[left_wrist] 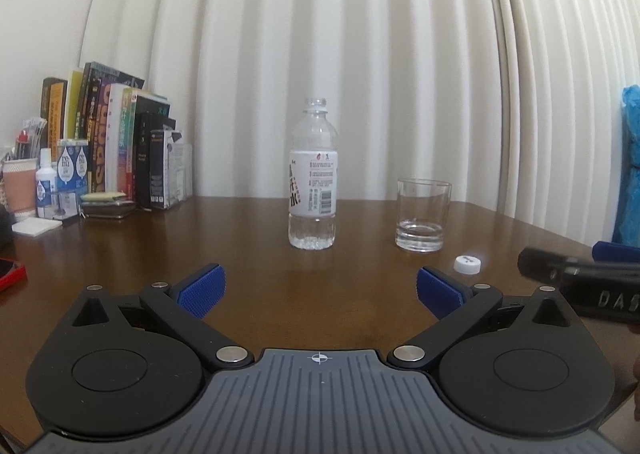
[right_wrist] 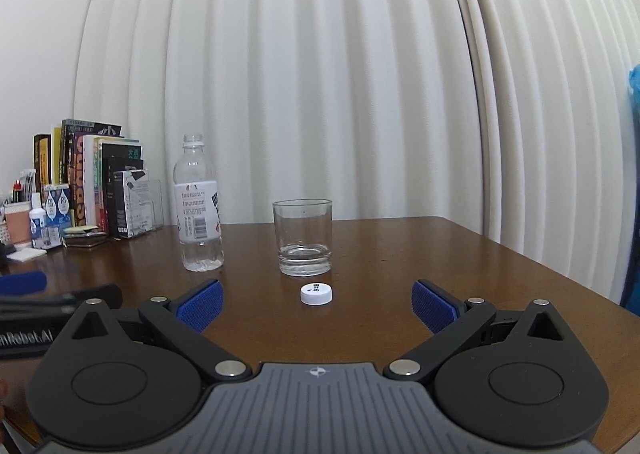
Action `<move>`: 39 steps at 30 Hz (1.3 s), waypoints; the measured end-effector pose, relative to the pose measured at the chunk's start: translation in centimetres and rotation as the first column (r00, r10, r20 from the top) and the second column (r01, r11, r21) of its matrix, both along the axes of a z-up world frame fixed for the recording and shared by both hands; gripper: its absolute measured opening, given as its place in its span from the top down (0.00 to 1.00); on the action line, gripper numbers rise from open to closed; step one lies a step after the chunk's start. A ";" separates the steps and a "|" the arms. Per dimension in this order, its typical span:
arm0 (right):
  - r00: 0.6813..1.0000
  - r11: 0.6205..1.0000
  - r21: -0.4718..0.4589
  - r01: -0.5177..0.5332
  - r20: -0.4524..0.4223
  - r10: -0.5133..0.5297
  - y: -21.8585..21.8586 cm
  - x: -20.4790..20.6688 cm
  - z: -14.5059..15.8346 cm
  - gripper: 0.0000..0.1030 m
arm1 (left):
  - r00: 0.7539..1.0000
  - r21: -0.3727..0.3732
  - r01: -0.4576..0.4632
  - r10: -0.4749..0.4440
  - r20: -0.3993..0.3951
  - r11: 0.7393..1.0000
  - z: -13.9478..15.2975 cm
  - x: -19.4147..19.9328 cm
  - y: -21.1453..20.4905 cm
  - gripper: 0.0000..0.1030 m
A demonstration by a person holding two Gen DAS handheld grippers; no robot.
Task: Unscrew bottle cap and pour
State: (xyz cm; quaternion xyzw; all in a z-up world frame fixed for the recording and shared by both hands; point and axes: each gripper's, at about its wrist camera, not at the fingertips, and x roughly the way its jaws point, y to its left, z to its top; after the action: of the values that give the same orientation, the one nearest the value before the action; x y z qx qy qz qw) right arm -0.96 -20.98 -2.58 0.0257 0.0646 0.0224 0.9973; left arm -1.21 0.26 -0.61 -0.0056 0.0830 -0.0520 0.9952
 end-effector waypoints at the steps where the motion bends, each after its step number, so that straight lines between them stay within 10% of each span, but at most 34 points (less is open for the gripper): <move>1: 1.000 1.000 -0.008 -0.003 -0.002 0.003 0.1 0.0 -0.1 0.00 | 1.000 0.001 -0.009 0.009 0.001 1.000 0.0 -0.1 -0.1 0.00; 39: 0.997 1.000 0.006 0.026 0.070 -0.027 0.4 -0.6 -0.7 0.00 | 0.998 0.016 -0.055 0.054 0.018 0.998 -0.9 -0.6 -0.6 0.00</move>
State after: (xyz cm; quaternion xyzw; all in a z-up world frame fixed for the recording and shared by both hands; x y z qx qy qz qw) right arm -1.55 -20.57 -3.29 0.0282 0.0294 0.0103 0.9991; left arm -1.83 -0.36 -1.49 0.0008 0.0746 -0.0243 0.9969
